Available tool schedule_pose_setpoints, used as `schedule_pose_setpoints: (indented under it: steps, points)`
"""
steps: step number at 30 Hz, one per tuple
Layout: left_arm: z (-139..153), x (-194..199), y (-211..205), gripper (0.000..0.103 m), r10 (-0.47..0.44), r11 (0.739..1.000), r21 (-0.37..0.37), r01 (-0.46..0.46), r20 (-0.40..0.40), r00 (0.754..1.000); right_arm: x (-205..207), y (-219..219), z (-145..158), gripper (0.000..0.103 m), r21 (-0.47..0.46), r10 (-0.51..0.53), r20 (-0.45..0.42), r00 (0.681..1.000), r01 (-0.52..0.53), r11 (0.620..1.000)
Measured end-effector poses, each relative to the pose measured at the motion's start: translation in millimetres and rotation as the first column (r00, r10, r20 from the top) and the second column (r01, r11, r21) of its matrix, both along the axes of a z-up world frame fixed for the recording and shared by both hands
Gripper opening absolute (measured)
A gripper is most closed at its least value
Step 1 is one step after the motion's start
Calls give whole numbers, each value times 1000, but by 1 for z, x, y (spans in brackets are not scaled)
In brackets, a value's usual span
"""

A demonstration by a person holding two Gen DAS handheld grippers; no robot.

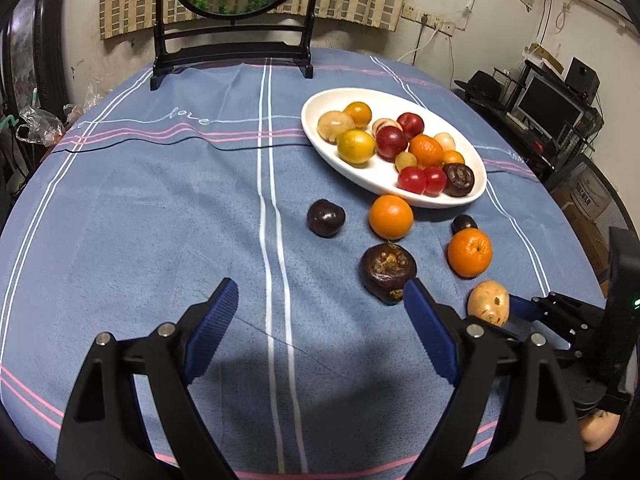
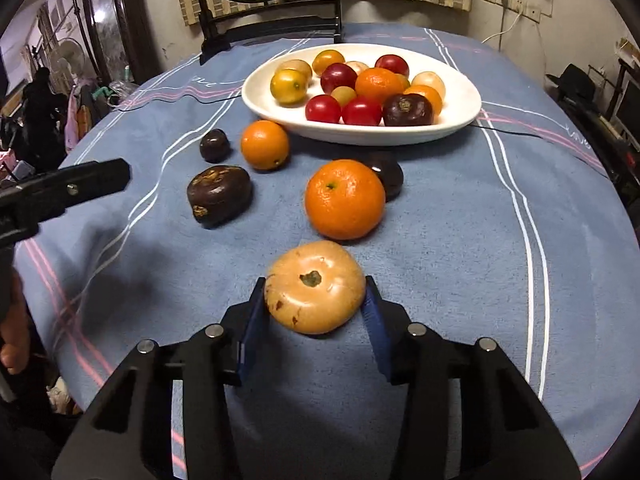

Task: Organize fruits
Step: 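Grasp the pale spotted fruit with the right tool while the left tool grasps a dark brown fruit, then carry both fruits over the white plate and open both tools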

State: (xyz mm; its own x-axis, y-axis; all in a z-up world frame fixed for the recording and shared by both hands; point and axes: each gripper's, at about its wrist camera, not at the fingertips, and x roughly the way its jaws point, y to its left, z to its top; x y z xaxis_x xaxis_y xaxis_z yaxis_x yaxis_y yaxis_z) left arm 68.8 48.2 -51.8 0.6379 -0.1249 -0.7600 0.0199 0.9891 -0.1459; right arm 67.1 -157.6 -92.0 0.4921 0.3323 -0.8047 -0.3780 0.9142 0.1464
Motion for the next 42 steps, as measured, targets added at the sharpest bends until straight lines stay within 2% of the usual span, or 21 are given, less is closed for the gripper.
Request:
schedule_pose_setpoints:
  steps: [6,12,15,16,17,18,20,25,37,42]
  points:
    - [-13,12,-20,86,-37,999,18,38,-27,999,-8,-23,11,47,40,-44,22,999,43,998]
    - [-29,31,-51,86,-74,993,94,78,-46,996,-12,-40,13,47,72,-60,16,998,58,996]
    - [-35,38,-56,84,-70,992,105,76,-60,996,-13,-46,14,47,89,-63,18,998,61,994]
    - [-38,41,-56,78,-68,992,102,75,-72,995,-14,-47,14,47,93,-65,19,998,63,994]
    - [-42,45,-57,65,-68,992,100,77,-87,994,-13,-49,14,47,96,-66,18,998,64,993]
    - [-45,47,-58,65,-66,992,105,76,-97,993,-13,-49,14,47,100,-67,17,998,65,993]
    - [-42,45,-60,45,-75,990,117,84,-77,994,-14,-51,13,47,105,-68,15,998,66,992]
    - [-36,34,-48,45,-73,997,12,74,-75,994,-15,-48,16,47,103,-66,20,998,63,993]
    - [-10,5,-42,45,-119,992,-44,119,-7,993,-9,-34,21,47,73,-66,28,997,64,995]
    - [4,2,-37,45,-130,990,-57,132,31,991,-4,-29,33,47,67,-61,52,997,58,996]
